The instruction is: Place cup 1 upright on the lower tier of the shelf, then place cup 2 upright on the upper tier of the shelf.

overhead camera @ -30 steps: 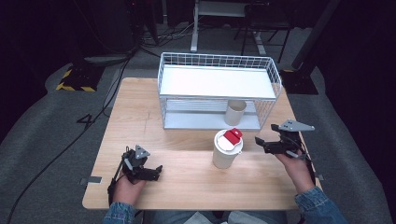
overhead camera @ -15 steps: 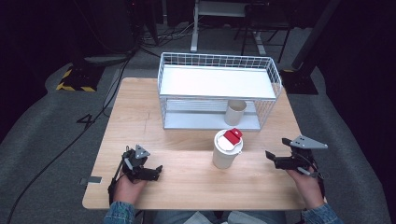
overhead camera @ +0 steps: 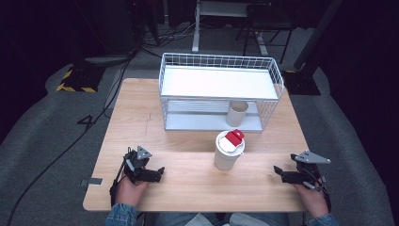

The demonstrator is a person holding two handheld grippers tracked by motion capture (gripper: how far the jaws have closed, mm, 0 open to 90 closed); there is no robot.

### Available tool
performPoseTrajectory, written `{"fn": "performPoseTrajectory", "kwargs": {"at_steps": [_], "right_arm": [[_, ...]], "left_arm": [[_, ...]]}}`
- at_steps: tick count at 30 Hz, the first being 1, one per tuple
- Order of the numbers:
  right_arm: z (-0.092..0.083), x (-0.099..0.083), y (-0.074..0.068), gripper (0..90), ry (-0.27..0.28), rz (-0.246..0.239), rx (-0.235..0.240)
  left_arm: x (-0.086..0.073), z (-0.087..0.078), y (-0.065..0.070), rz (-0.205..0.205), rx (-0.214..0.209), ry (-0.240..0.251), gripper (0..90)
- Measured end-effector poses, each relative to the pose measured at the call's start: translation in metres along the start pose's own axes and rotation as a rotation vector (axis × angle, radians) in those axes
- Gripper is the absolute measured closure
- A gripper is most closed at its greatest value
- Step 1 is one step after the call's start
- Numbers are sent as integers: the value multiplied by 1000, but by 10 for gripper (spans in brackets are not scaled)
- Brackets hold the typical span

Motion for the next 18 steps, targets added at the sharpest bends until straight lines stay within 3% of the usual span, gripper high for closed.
{"fn": "performPoseTrajectory", "kwargs": {"at_steps": [6, 9, 14, 18], "right_arm": [[6, -6, 2, 113, -74, -9, -31], [7, -8, 5, 113, -69, 20, -9], [9, -9, 8, 108, -81, 37, 8], [9, -8, 9, 107, -79, 30, 15]], "left_arm": [[3, -2, 3, 5, -39, 30, 1], [5, -4, 5, 16, -52, 51, 2], [12, -6, 14, 78, -42, 53, 7], [18, -9, 23, 123, -64, 75, 12]]}}
Point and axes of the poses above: each handheld gripper's, and its own axes: z roughly forward along the jaws, x roughly out of its top, y roughly to its right, the point moved 1 cm from there along z, roughly forward along the jaws, and after that the axes turned 10 degrees about -x, right-handed, at the moved point
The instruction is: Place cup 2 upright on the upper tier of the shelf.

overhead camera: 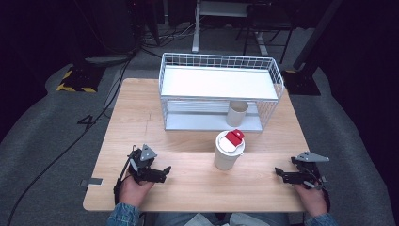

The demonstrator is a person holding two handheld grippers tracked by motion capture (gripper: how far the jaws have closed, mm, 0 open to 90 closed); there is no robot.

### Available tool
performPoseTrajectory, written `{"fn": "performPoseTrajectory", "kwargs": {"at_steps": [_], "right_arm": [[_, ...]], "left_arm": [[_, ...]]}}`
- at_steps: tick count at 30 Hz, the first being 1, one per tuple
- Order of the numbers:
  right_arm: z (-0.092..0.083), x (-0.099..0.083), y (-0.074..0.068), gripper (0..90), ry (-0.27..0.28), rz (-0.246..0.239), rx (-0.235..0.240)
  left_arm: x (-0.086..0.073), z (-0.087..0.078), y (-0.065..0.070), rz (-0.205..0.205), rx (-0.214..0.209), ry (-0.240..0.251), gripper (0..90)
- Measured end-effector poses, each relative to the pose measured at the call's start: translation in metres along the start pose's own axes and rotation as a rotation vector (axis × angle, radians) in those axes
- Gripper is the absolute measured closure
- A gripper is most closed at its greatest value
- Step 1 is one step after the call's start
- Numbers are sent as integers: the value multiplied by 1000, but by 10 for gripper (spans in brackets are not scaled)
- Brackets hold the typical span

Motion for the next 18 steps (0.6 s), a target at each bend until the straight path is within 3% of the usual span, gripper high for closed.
{"fn": "performPoseTrajectory", "kwargs": {"at_steps": [6, 14, 18], "right_arm": [[1, 1, -1, 107, 0, 5, -3], [1, 1, -1, 107, -1, 3, -5], [1, 1, -1, 107, -2, 5, -6]], "left_arm": [[14, -6, 13, 35, -63, 58, 7], [28, -9, 25, 28, -156, 142, 8], [34, -8, 32, 57, -193, 188, 14]]}}
Point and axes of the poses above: each handheld gripper's, and its own axes: z roughly forward along the jaws, x roughly out of its top, y roughly to its right, the point moved 1 cm from there along z, roughly forward along the jaws, and after that the axes turned 10 degrees about -x, right-handed, at the moved point
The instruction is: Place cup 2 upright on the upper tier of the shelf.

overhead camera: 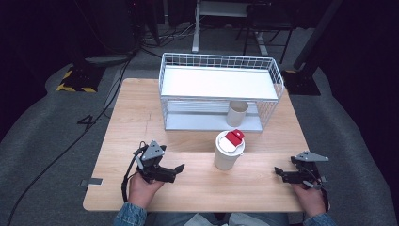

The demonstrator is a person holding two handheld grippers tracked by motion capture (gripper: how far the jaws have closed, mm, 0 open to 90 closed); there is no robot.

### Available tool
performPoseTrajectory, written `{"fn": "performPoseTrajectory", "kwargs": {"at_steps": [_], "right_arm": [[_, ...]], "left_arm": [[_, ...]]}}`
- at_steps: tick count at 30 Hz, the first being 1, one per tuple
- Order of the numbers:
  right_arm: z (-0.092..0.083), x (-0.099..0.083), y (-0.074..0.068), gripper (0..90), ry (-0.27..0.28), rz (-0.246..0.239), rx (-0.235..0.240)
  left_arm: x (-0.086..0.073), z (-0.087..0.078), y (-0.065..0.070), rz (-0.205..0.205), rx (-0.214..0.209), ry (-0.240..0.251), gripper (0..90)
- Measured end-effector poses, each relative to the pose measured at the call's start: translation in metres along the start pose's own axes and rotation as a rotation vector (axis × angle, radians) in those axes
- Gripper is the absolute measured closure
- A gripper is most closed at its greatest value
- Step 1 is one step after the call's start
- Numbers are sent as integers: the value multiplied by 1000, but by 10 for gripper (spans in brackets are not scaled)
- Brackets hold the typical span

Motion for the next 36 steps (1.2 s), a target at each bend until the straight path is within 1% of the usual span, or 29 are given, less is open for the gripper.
{"fn": "performPoseTrajectory", "kwargs": {"at_steps": [3, 6, 7, 10, 12, 17, 22, 26, 30, 33, 36], "right_arm": [[0, 0, 0, 107, 0, 0, 0], [0, 0, 0, 107, 0, 0, 0], [0, 0, 0, 107, 0, 0, 0], [0, 0, 0, 107, 1, -1, 1], [0, 0, 0, 107, 1, -1, 1], [0, 0, 0, 107, 1, -1, 1], [0, 0, 0, 107, 1, -1, 1], [0, 0, 0, 107, 1, -1, 1], [0, 0, 0, 107, 1, -1, 1], [0, 0, 0, 107, 1, -1, 1], [0, 0, 0, 107, 1, -1, 1]], "left_arm": [[5, 6, 5, 27, -15, 3, 15], [10, 12, 10, 38, -30, 12, 15], [12, 14, 11, 48, -32, 15, 14], [17, 20, 16, 62, -42, 29, 8], [21, 23, 19, 80, -49, 38, 7], [26, 36, 21, 74, -84, 43, 7], [29, 49, 24, 87, -102, 39, 7], [32, 59, 26, 90, -124, 60, 5], [35, 70, 30, 104, -151, 70, 2], [37, 80, 31, 116, -155, 60, 1], [37, 89, 32, 110, -166, 62, 0]]}}
Point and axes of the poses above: each handheld gripper's, and its own axes: z roughly forward along the jaws, x roughly out of its top, y roughly to its right, the point moved 1 cm from there along z, roughly forward along the jaws, and after that the axes turned 10 degrees about -x, right-handed, at the moved point
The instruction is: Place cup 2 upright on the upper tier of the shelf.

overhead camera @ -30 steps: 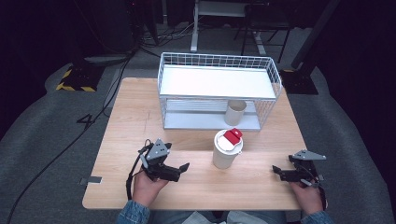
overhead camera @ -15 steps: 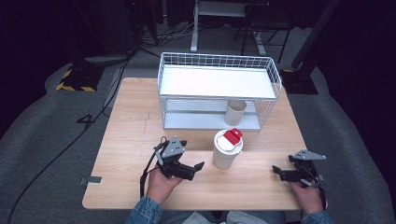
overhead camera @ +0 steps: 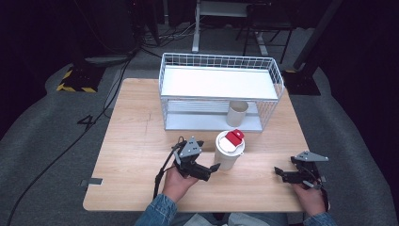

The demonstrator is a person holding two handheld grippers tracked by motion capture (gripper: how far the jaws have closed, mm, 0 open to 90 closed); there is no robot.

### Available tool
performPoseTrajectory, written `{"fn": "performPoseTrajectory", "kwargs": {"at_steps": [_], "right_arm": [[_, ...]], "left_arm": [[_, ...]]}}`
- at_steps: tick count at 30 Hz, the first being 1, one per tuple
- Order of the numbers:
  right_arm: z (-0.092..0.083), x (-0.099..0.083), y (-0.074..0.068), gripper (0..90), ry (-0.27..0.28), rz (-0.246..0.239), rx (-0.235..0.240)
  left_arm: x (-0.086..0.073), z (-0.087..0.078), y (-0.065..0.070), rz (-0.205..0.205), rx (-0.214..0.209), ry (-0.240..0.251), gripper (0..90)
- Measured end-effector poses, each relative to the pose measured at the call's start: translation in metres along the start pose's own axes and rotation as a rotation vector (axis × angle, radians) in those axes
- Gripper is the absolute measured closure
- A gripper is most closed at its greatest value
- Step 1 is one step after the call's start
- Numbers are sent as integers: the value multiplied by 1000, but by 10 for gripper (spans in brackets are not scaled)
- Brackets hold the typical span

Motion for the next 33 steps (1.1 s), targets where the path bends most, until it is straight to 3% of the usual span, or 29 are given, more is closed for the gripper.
{"fn": "performPoseTrajectory", "kwargs": {"at_steps": [7, 16, 22, 33], "right_arm": [[0, 0, 0, 107, 0, 0, 0], [0, 0, 0, 107, 0, 0, 0], [0, 0, 0, 107, 0, 0, 0], [0, 0, 0, 107, 0, 0, 0]], "left_arm": [[1, 18, 0, -7, -20, 17, 0], [-2, 34, -5, -15, -1, 18, 0], [-5, 43, -8, -19, -20, 30, 0], [-7, 56, -12, -46, -36, 86, 0]]}}
Point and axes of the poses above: each handheld gripper's, and its own axes: z roughly forward along the jaws, x roughly out of its top, y roughly to its right, the point moved 1 cm from there along z, roughly forward along the jaws, and after that the axes turned 10 degrees about -x, right-handed, at the moved point
